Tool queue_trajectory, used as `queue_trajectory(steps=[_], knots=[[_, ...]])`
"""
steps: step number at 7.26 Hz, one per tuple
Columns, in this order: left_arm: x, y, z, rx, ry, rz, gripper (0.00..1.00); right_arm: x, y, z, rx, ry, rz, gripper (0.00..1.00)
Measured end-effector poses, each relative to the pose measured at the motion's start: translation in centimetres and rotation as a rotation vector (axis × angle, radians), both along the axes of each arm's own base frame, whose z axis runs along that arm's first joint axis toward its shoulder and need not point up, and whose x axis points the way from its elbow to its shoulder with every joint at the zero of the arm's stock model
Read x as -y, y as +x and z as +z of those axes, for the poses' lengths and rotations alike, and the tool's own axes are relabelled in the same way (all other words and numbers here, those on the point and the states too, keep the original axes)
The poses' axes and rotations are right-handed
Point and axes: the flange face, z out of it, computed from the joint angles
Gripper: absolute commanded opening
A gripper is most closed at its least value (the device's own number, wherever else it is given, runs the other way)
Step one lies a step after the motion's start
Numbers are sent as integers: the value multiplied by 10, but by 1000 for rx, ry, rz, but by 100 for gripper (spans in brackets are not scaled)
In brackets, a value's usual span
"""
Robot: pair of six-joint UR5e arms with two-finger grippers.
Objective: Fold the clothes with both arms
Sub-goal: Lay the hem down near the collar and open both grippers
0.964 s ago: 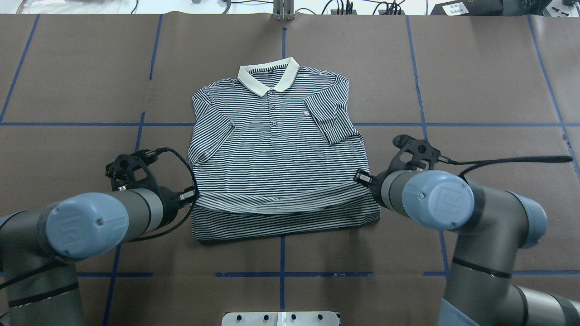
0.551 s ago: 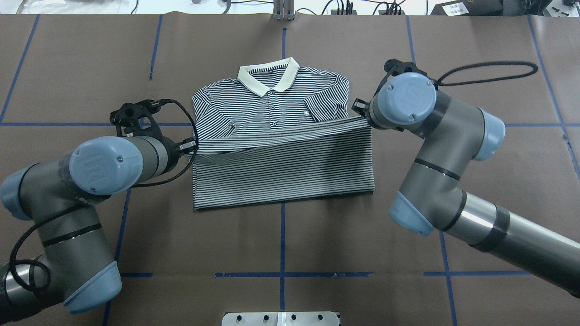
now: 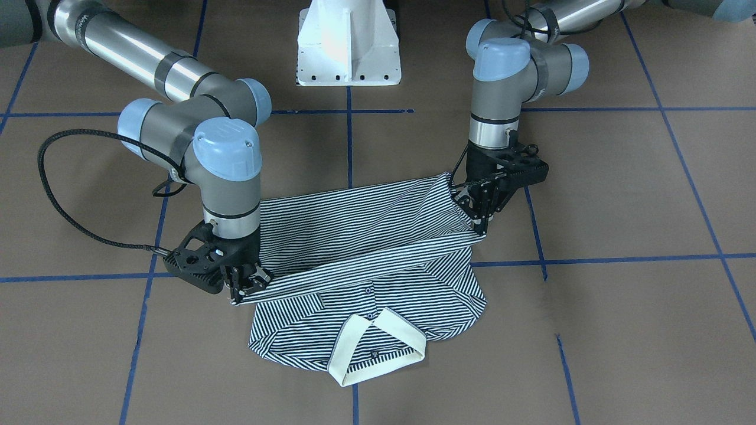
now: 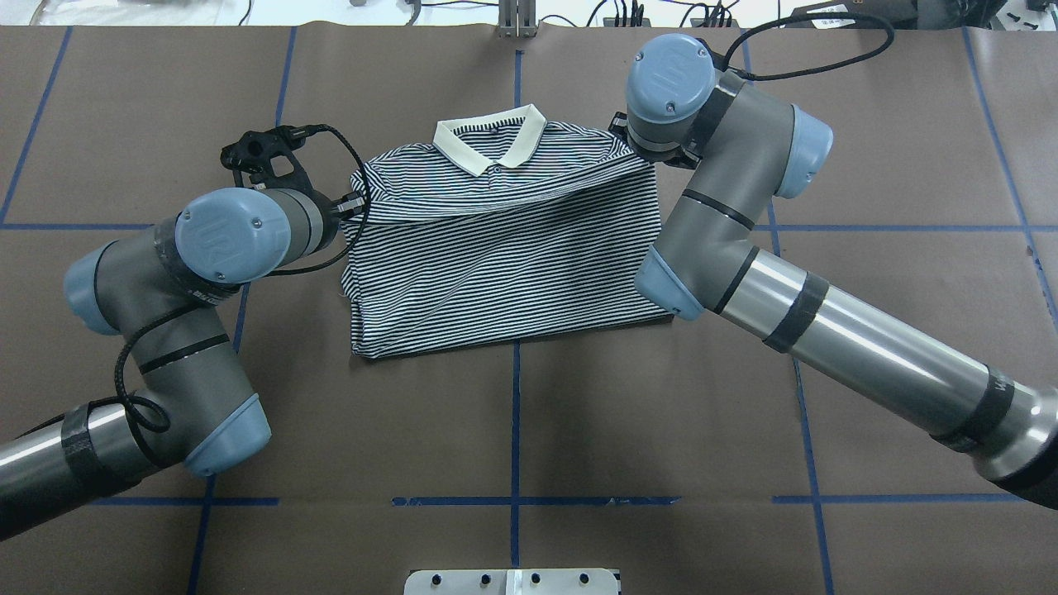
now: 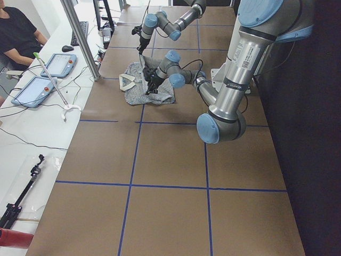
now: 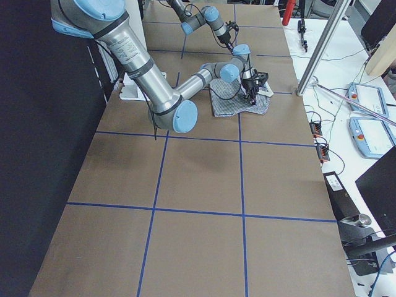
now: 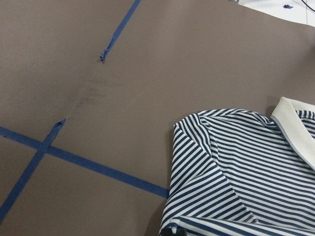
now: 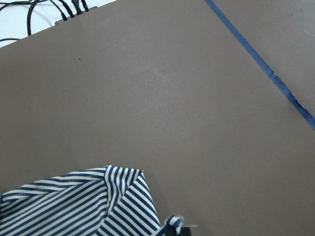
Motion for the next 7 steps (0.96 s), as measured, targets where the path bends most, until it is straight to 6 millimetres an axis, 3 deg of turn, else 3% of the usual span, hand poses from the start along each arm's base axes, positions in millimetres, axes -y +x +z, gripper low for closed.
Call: queue_trajectory(steps=[3, 7], knots=[[40, 4, 20, 30, 71, -16, 0, 20, -15, 23, -6, 0, 8, 0], [64, 11, 39, 48, 113, -26, 0, 27, -27, 34, -14, -9, 6, 0]])
